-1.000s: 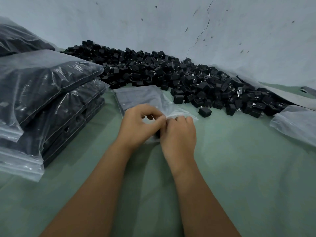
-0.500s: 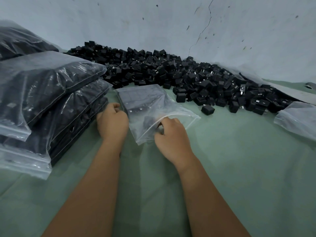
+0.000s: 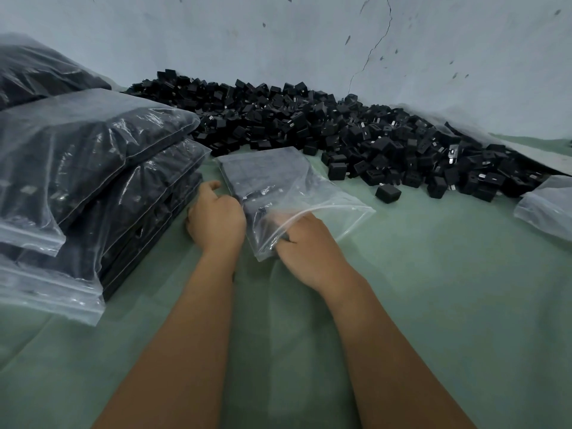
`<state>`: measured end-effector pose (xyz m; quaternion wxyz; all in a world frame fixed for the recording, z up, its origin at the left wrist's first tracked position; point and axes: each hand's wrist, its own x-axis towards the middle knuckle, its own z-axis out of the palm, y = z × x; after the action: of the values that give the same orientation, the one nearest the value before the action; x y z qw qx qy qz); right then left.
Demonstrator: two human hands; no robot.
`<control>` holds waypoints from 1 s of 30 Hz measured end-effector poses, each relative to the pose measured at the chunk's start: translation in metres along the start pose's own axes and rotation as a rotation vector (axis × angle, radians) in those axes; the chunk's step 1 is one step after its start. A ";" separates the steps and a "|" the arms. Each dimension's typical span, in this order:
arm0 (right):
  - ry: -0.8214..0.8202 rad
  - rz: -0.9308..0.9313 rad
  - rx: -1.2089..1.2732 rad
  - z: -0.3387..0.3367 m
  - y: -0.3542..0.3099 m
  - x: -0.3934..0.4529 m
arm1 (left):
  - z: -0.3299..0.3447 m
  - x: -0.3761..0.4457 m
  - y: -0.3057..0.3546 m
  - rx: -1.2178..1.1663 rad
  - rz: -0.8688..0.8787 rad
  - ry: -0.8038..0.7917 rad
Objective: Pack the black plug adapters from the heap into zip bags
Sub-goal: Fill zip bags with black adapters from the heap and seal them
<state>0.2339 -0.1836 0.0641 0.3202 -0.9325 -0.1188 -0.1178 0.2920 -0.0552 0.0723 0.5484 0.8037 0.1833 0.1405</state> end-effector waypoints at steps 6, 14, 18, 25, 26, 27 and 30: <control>-0.067 -0.046 -0.201 0.022 0.000 0.028 | 0.000 -0.001 0.002 0.003 0.002 0.001; -0.118 -0.075 -0.330 0.029 -0.012 0.043 | -0.009 -0.002 -0.001 0.005 0.071 -0.090; -0.018 -0.149 -0.311 0.021 -0.014 0.023 | -0.010 -0.002 -0.003 0.150 0.138 -0.139; 0.691 -0.383 -0.178 -0.014 -0.016 0.005 | -0.013 0.000 -0.006 0.230 0.162 -0.175; 0.788 -0.353 -0.166 -0.021 -0.011 0.006 | -0.013 0.000 -0.006 0.245 0.165 -0.180; 0.855 -0.275 -0.144 -0.028 -0.002 0.007 | -0.014 -0.001 -0.005 0.279 0.178 -0.178; 0.886 0.148 -0.040 -0.047 0.039 0.007 | -0.013 -0.009 -0.001 0.500 0.333 -0.095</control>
<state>0.2449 -0.2418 0.0805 0.3295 -0.8041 0.0993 -0.4848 0.2781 -0.0477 0.0755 0.3108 0.9385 0.0521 0.1410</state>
